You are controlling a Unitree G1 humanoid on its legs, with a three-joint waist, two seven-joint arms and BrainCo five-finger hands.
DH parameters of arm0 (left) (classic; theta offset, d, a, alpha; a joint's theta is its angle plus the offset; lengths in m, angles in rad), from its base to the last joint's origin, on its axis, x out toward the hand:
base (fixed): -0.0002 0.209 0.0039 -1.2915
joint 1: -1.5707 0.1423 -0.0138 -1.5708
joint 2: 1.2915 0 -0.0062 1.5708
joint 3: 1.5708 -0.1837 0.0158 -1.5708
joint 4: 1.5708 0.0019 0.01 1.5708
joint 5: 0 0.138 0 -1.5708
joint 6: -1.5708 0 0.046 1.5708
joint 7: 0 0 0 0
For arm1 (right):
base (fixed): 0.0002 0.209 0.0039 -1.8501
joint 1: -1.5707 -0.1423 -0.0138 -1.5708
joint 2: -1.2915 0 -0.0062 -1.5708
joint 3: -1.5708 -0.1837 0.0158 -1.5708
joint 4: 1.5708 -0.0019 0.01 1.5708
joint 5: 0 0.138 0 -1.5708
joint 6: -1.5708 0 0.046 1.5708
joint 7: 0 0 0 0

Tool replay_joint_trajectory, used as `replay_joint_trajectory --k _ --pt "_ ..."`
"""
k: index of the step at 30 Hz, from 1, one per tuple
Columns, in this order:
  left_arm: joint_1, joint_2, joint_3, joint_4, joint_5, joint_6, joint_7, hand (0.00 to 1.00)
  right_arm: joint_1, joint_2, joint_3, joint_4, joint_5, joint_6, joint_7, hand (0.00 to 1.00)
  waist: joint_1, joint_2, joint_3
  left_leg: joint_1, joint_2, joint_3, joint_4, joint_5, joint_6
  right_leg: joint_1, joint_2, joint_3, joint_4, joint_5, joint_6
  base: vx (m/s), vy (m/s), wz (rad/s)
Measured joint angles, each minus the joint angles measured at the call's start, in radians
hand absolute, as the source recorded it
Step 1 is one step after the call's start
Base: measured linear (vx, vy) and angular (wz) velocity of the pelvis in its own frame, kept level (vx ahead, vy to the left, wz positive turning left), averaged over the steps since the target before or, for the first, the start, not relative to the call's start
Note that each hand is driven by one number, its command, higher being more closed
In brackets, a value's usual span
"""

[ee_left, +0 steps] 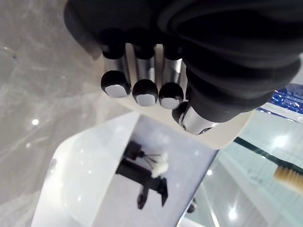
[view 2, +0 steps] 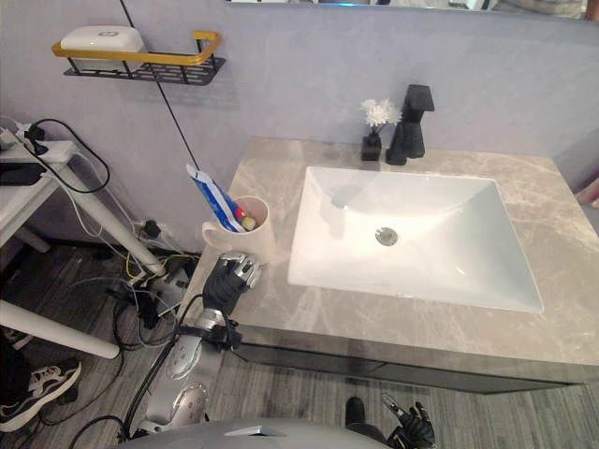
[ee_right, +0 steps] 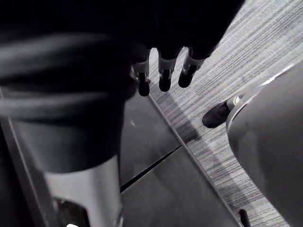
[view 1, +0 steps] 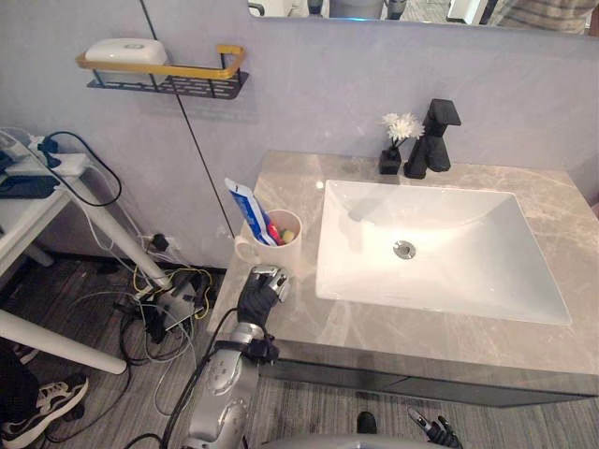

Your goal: Organize washtable

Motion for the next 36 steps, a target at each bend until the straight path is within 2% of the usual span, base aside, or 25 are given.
replay_joint_trajectory --k 6,12,17,25,34,36 --pt "-0.034 -0.003 0.011 0.018 0.039 -0.003 0.026 1.00 0.027 0.007 0.005 -0.073 -0.002 0.003 0.002 0.00 -0.009 0.005 0.008 0.001 0.001 0.005 0.000 -0.002 0.000 -0.002 0.002 0.005 0.000 0.000 0.000 0.00 0.000 -0.02" --pt "-0.070 -0.013 0.067 0.046 0.082 -0.008 0.052 1.00 0.029 0.010 0.003 -0.078 -0.002 0.007 0.007 0.00 -0.015 0.005 0.009 0.007 0.004 0.029 0.000 -0.007 0.001 -0.009 0.007 0.028 0.000 0.001 0.001 0.01 0.002 -0.11" --pt "-0.108 -0.036 0.120 0.070 0.115 -0.006 0.091 1.00 0.056 0.027 0.000 -0.151 -0.018 0.023 0.015 0.00 -0.018 0.006 0.010 0.006 0.004 0.037 0.000 -0.009 0.001 -0.016 0.008 0.034 0.000 0.002 0.002 0.01 0.001 -0.05" --pt "-0.170 -0.039 0.162 0.132 0.133 -0.009 0.139 1.00 0.068 0.027 -0.034 -0.133 -0.028 0.023 0.021 0.00 -0.020 0.006 0.011 0.018 0.003 0.064 0.007 -0.022 0.003 -0.016 0.011 0.060 0.000 0.005 0.004 0.00 0.007 -0.10" --pt "-0.248 -0.039 0.206 0.215 0.132 -0.019 0.195 1.00 0.047 0.019 -0.036 -0.096 -0.028 0.022 0.021 0.00 -0.033 0.008 0.013 0.032 0.003 0.087 0.004 -0.026 0.003 -0.018 0.015 0.082 0.000 0.008 0.005 0.00 0.003 -0.07" --pt "-0.265 -0.039 0.219 0.228 0.132 -0.019 0.205 1.00 0.047 0.020 -0.036 -0.096 -0.028 0.022 0.021 0.00 -0.043 0.008 0.013 0.033 0.002 0.092 0.005 -0.029 0.003 -0.020 0.015 0.087 0.000 0.008 0.005 0.00 0.008 -0.09"
